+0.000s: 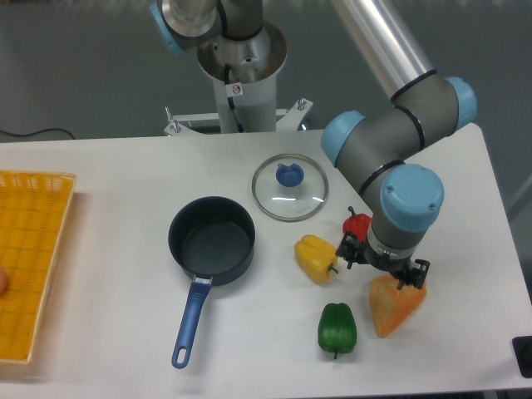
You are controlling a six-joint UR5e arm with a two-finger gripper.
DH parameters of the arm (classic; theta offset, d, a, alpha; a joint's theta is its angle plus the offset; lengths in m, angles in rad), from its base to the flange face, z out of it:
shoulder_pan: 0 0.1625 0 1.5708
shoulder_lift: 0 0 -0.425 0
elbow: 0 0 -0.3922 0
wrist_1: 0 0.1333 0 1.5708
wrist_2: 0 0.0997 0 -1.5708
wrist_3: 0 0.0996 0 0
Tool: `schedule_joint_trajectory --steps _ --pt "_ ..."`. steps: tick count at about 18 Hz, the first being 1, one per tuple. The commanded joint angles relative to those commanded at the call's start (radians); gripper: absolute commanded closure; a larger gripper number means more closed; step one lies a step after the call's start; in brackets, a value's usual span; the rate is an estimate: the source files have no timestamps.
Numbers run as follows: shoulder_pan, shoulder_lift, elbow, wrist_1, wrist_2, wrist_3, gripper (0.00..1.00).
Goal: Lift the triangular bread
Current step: 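Close the gripper on the tip of the triangular bread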
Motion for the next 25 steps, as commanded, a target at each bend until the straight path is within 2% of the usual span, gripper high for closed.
schedule_joint_trajectory --steps 10,25 --pt "0.017 -0.061 -0.015 0.12 0.002 0.005 0.02" --pt "0.043 -0.097 -0.035 0.118 0.002 0.052 0.05"
